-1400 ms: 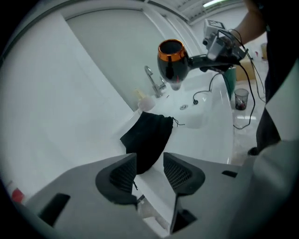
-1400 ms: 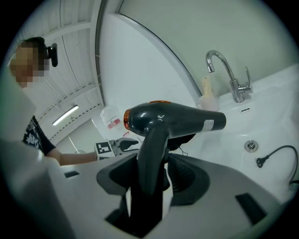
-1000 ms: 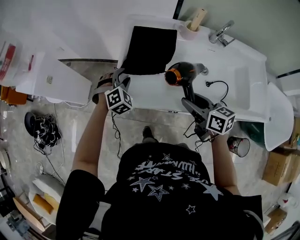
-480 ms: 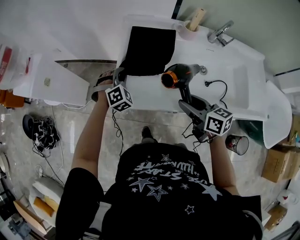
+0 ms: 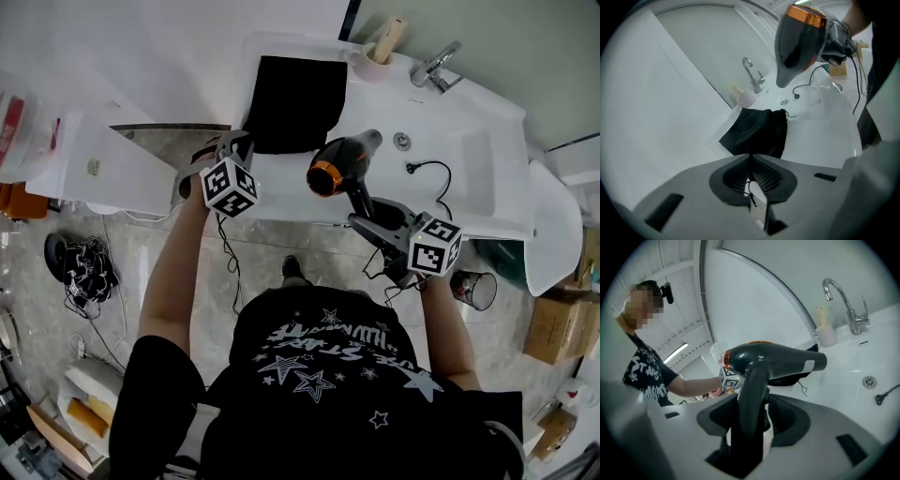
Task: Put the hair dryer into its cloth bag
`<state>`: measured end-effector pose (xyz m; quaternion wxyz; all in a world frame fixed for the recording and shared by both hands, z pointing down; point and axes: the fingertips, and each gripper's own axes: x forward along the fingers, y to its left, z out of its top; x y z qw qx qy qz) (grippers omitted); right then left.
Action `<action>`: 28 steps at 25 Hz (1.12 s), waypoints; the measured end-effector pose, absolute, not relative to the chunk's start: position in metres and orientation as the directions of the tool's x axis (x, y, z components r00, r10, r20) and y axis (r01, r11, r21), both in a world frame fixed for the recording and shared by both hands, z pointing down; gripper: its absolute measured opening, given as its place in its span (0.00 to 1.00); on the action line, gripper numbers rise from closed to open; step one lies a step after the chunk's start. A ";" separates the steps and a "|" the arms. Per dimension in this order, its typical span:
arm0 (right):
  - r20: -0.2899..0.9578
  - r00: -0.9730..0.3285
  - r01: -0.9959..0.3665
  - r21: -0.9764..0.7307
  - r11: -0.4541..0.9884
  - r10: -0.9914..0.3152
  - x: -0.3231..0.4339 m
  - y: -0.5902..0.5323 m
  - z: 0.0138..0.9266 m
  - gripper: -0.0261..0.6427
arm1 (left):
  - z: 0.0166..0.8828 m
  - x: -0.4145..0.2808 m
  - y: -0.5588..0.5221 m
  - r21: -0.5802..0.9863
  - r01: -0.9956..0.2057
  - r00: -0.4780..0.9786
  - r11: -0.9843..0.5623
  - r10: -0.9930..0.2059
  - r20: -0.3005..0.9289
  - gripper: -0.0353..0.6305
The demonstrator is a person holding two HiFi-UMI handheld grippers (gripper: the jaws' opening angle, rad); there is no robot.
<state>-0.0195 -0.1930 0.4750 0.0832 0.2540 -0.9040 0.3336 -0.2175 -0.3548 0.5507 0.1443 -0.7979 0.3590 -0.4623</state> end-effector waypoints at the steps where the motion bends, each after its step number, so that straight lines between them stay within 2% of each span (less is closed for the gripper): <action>1: 0.315 -0.868 -0.496 -0.560 0.663 -0.384 -0.023 -0.190 0.473 0.35 | 0.548 -0.216 -0.354 -0.539 -0.458 0.328 -0.707 -0.698 0.636 0.09; 11: 0.291 -0.939 -0.323 -0.569 0.756 -0.181 -0.063 -0.157 0.474 0.35 | 0.521 -0.198 -0.357 -0.396 -0.555 0.415 -0.731 -0.657 0.630 0.09; 20: 0.294 -0.956 -0.181 -0.589 0.788 0.000 -0.102 -0.138 0.487 0.35 | 0.503 -0.192 -0.364 -0.375 -0.542 0.450 -0.752 -0.636 0.627 0.09; 28: 0.297 -0.951 -0.122 -0.620 0.775 0.089 -0.126 -0.157 0.495 0.35 | 0.497 -0.193 -0.367 -0.343 -0.531 0.492 -0.775 -0.611 0.620 0.09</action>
